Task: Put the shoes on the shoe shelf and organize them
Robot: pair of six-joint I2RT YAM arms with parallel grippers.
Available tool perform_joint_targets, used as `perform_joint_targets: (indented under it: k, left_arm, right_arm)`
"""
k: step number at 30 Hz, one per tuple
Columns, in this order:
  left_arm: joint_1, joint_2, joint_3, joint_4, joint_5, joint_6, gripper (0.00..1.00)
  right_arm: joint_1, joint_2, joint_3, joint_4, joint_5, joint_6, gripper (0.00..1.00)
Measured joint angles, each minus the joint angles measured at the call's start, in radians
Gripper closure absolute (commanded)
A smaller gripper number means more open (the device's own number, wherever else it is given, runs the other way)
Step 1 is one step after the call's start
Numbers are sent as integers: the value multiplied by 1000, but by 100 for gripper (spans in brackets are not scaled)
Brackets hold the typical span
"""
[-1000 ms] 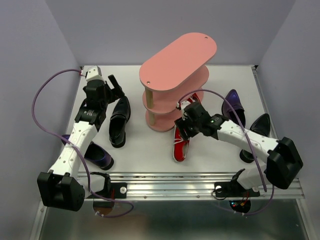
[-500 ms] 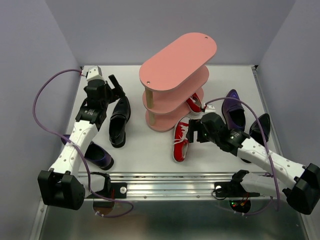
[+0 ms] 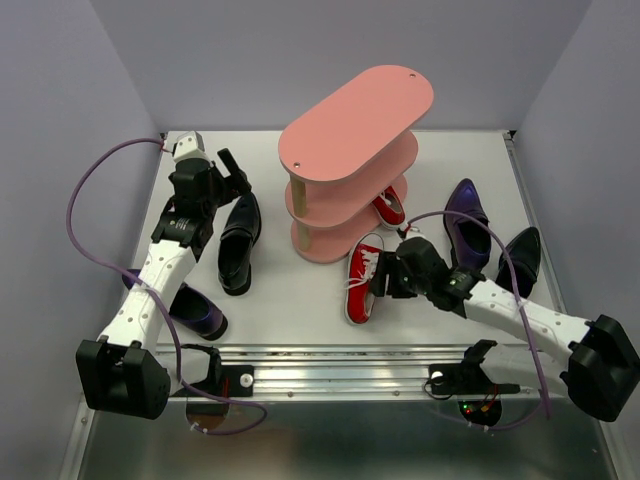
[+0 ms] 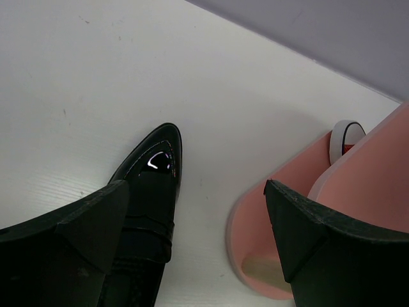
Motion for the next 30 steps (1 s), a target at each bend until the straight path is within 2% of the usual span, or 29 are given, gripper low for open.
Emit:
perform_joint_targets:
  k: [4, 5, 7, 10, 11, 14, 20, 30]
  left_arm:
    - [0, 0, 0, 0, 0, -2, 1]
    - [0, 0, 0, 0, 0, -2, 1]
    - [0, 0, 0, 0, 0, -2, 1]
    - [0, 1, 0, 0, 0, -3, 1]
    - [0, 2, 0, 0, 0, -3, 1]
    - [0, 6, 0, -1, 0, -2, 1]
    - [0, 9, 0, 0, -1, -1, 1]
    - [0, 31, 0, 0, 0, -2, 1]
  right_arm:
    - [0, 51, -12, 47, -19, 6, 49]
    - [0, 69, -12, 60, -19, 5, 55]
    - [0, 86, -12, 70, -18, 1, 61]
    - [0, 119, -9, 79, -13, -6, 75]
    - [0, 126, -8, 79, -8, -9, 86]
    - [3, 129, 0, 79, -1, -26, 99]
    - [3, 107, 10, 58, 5, -124, 99]
    - [3, 24, 113, -39, -66, -397, 99]
